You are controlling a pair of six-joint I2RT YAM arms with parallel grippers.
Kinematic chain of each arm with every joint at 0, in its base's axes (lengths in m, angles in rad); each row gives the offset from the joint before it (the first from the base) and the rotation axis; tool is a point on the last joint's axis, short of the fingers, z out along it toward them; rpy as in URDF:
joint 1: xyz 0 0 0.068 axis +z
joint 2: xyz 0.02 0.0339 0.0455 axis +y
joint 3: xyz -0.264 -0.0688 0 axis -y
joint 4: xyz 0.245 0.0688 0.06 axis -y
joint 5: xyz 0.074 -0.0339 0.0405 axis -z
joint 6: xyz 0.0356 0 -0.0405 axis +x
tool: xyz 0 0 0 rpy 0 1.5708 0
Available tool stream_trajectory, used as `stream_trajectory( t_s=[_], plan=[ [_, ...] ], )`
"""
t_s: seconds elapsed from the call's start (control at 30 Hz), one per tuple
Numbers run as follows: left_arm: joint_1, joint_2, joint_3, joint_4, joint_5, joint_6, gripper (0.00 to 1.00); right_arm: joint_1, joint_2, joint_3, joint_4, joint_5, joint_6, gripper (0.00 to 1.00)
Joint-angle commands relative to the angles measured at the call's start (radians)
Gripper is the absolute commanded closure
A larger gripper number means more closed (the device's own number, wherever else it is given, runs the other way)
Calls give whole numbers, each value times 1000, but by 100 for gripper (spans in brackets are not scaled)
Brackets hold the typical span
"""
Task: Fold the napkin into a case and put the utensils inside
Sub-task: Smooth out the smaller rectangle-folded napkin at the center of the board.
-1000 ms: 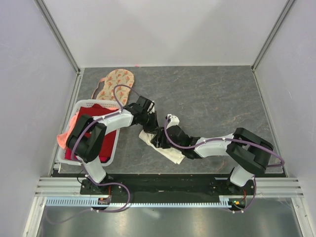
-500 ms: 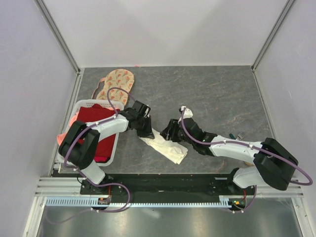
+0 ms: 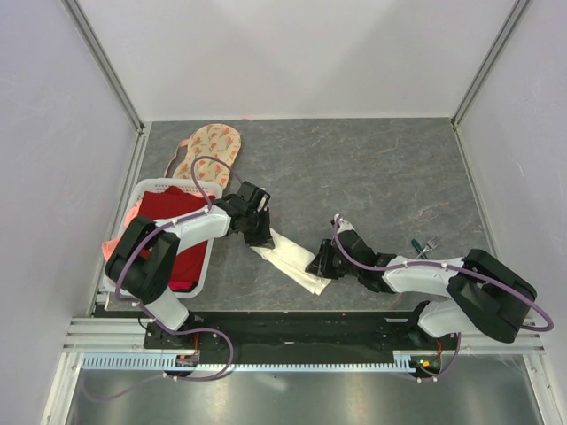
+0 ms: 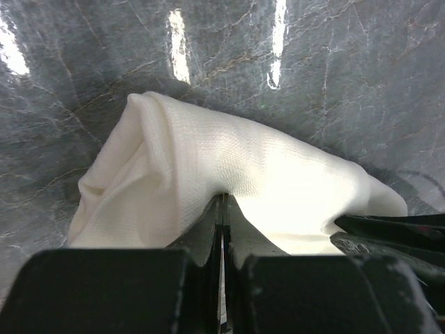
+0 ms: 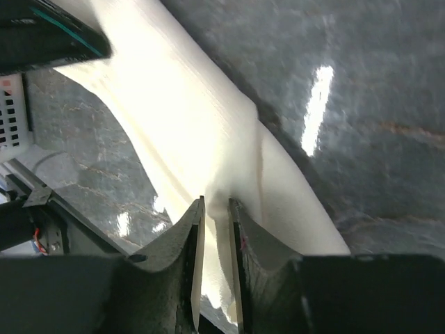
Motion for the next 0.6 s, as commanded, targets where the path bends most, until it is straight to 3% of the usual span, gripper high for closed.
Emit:
stream_trajectory(
  t_s=[0.0, 0.1, 0.33, 0.57],
  plan=[
    [8, 7, 2, 20, -61, 54, 98, 4, -19, -99, 91, -25, 37, 73],
    [8, 15, 22, 21, -47, 65, 98, 4, -47, -121, 79, -34, 35, 73],
    [6, -59, 33, 38, 7, 77, 98, 4, -251, -26, -197, 43, -32, 71],
    [6, -71, 63, 38, 36, 82, 98, 5, -161, 34, -149, -3, -48, 70]
  ],
)
